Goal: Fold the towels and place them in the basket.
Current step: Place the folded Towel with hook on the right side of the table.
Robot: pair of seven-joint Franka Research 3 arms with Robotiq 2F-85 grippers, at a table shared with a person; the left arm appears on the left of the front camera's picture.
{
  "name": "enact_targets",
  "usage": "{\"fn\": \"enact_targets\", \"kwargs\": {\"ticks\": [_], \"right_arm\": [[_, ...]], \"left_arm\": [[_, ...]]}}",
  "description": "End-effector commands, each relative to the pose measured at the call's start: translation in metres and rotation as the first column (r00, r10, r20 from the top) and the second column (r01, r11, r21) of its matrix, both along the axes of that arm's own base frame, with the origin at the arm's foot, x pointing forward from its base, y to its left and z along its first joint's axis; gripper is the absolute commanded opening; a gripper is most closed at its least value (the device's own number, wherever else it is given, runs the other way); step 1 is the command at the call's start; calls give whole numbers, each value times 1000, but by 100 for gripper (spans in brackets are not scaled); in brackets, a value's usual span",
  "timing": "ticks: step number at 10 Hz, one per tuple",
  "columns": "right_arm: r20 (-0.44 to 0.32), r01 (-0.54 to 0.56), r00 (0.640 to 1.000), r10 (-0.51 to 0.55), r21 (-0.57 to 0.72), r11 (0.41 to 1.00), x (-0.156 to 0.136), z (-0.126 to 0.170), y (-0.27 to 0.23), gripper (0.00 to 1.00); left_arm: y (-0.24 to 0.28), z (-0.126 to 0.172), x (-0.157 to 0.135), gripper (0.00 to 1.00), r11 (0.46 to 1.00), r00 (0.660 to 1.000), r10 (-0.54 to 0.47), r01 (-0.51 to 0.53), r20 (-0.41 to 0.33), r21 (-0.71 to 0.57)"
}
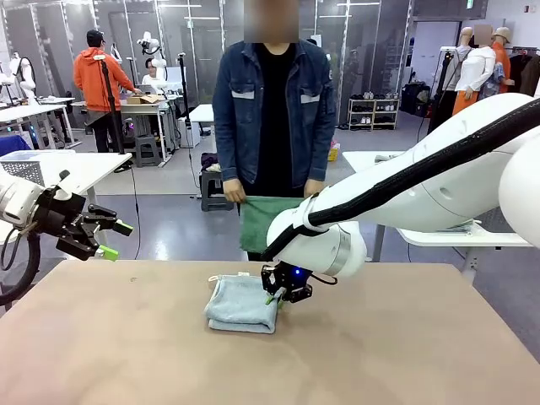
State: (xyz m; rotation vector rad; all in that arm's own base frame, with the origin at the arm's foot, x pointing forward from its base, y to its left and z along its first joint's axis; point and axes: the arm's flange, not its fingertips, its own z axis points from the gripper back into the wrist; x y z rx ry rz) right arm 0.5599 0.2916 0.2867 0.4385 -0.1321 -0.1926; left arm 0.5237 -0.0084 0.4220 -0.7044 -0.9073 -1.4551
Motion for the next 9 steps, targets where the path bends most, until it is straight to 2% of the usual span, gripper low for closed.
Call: {"fn": "enact_targets", "kwargs": {"ticks": [1, 4, 5, 6, 9], "right_arm": [[16, -17, 1000, 18, -20, 1000, 0, -4, 1, 2], [5, -24, 1000, 24, -28, 999, 4, -2, 0, 0], [43, 42, 998, -39, -61, 997, 8, -1, 2, 0], [7, -18, 1000, 18, -15, 1000, 0, 0, 0, 0], [7, -18, 1000, 18, -15, 1000, 0, 0, 0, 0]], "left_arm": [[-1, 2, -1, 100, 1000, 1000, 1, -1, 4, 1], [-1, 2, -1, 100, 1000, 1000, 1, -1, 4, 1], [-1, 2, -1, 100, 1000, 1000, 1, -1, 4, 1], [-1, 2, -1, 100, 1000, 1000, 1, -1, 4, 1], [-1, 2, -1, 100, 1000, 1000, 1, -1, 4, 1]]}}
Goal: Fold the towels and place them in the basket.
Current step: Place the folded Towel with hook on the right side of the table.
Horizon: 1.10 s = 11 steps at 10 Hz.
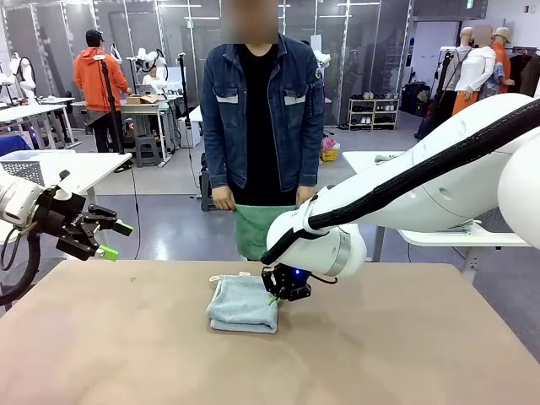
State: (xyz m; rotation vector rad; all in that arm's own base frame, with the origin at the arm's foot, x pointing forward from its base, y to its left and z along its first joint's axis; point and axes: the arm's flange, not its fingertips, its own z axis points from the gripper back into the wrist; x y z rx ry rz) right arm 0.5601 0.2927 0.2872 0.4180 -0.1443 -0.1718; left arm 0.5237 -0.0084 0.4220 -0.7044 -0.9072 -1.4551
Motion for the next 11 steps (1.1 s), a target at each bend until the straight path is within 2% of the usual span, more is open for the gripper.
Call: {"fn": "enact_targets", "kwargs": {"ticks": [1, 2, 3, 4, 6, 7, 9, 11], "right_arm": [[-7, -2, 1000, 2, 8, 1000, 0, -1, -1, 0], [-7, -2, 1000, 2, 8, 1000, 0, -1, -1, 0], [0, 0, 1000, 0, 0, 1000, 0, 0, 0, 5], [4, -16, 1000, 17, -53, 998, -3, 4, -7, 5], [-27, -89, 996, 88, -42, 995, -13, 27, -37, 5], [-48, -152, 988, 149, -62, 987, -20, 40, -64, 5], [-58, -139, 989, 134, -85, 987, -23, 65, -125, 5], [-59, -120, 992, 115, -90, 989, -13, 84, -202, 5]], "left_arm": [[-1, 2, -1, 100, 1000, 1000, 1, -1, 4, 1], [-1, 2, -1, 100, 1000, 1000, 1, -1, 4, 1], [-1, 2, -1, 100, 1000, 1000, 1, -1, 4, 1], [-1, 2, -1, 100, 1000, 1000, 1, -1, 4, 1], [-1, 2, -1, 100, 1000, 1000, 1, -1, 4, 1], [-1, 2, -1, 100, 1000, 1000, 1, -1, 4, 1], [-1, 2, -1, 100, 1000, 1000, 1, -1, 4, 1], [-1, 2, -1, 100, 1000, 1000, 1, -1, 4, 1]]}}
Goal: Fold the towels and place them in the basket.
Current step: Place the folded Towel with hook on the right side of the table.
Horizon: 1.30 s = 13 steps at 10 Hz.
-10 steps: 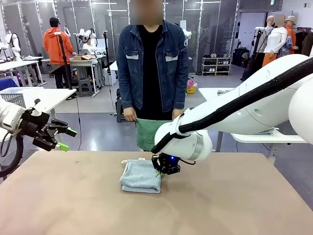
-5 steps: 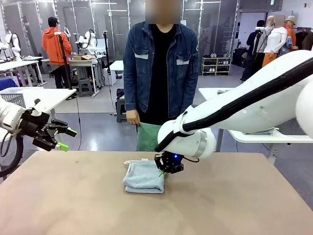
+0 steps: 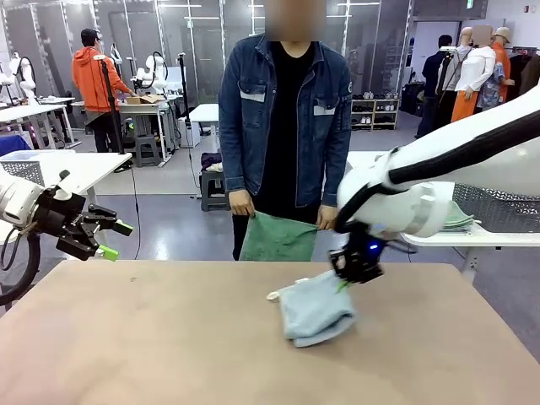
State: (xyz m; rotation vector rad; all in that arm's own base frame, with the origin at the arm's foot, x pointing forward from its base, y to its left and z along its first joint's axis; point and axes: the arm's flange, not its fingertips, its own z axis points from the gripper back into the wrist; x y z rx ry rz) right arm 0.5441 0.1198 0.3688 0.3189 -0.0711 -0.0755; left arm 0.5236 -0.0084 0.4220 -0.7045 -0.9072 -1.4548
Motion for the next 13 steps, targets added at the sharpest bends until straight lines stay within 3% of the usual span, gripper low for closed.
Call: {"fn": "enact_targets", "kwargs": {"ticks": [1, 5, 10, 11, 12, 13], "right_arm": [[23, -5, 1000, 5, 5, 1000, 14, 7, -63, 5], [68, 14, 998, -17, 52, 999, 60, 6, -166, 5], [-25, -13, 1000, 14, 32, 999, 68, 4, -243, 5], [-35, 7, 999, -6, 23, 1000, 72, -3, -248, 25], [-37, 10, 999, -9, 15, 1000, 74, -8, -252, 25], [-34, 15, 999, -15, -2, 1000, 77, -11, -254, 45]], "left_arm": [[-1, 2, -1, 100, 1000, 1000, 1, -1, 4, 1], [-1, 2, -1, 100, 1000, 1000, 1, -1, 4, 1], [-1, 2, -1, 100, 1000, 1000, 1, -1, 4, 1], [-1, 2, -1, 100, 1000, 1000, 1, -1, 4, 1], [-1, 2, -1, 100, 1000, 1000, 1, -1, 4, 1], [-1, 2, -1, 100, 1000, 1000, 1, -1, 4, 1]]}}
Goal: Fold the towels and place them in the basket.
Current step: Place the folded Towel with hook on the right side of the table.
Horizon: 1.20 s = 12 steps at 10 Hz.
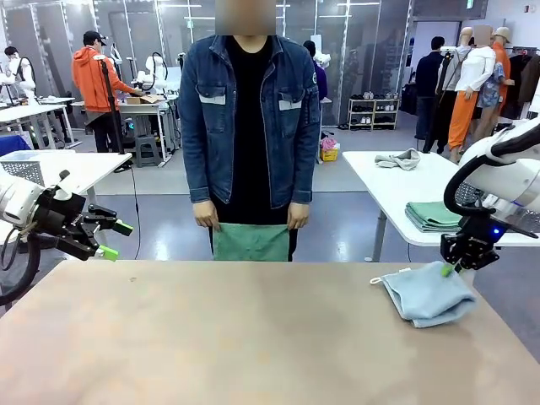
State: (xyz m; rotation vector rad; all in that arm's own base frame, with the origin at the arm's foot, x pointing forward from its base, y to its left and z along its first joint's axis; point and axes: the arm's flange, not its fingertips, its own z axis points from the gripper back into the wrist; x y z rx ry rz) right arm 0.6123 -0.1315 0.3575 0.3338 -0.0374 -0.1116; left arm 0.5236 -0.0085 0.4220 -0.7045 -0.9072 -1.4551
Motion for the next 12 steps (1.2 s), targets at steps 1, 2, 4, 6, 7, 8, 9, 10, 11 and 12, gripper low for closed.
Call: {"fn": "enact_targets", "kwargs": {"ticks": [1, 2, 4, 6, 7, 8, 9, 10, 11, 12], "right_arm": [[-6, -9, 1000, 9, -40, 999, 9, -1, -4, 28], [-12, -3, 1000, 3, -64, 998, 9, -1, -4, 65], [7, -1, 1000, 2, -154, 988, 5, 2, 2, 85], [38, 20, 999, -11, -256, 967, -2, 10, 11, 100], [53, 39, 998, -26, -267, 963, -11, 17, 26, 88], [60, 67, 997, -53, -268, 961, -27, 33, 54, 95], [100, 100, 992, -74, -286, 953, -57, 63, 91, 84], [124, 98, 990, -65, -275, 956, -88, 96, 122, 91], [173, 96, 984, -47, -286, 954, -117, 124, 148, 83], [228, 115, 973, -46, -296, 948, -145, 150, 170, 83]], "left_arm": [[-1, 2, -1, 100, 1000, 1000, 1, -1, 4, 1], [-1, 2, -1, 100, 1000, 1000, 1, -1, 4, 1], [-1, 2, -1, 100, 1000, 1000, 1, -1, 4, 1], [-1, 2, -1, 100, 1000, 1000, 1, -1, 4, 1], [-1, 2, -1, 100, 1000, 1000, 1, -1, 4, 1], [-1, 2, -1, 100, 1000, 1000, 1, -1, 4, 1], [-1, 2, -1, 100, 1000, 1000, 1, -1, 4, 1], [-1, 2, -1, 100, 1000, 1000, 1, -1, 4, 1], [-1, 2, -1, 100, 1000, 1000, 1, -1, 4, 1], [-1, 2, -1, 100, 1000, 1000, 1, -1, 4, 1]]}}
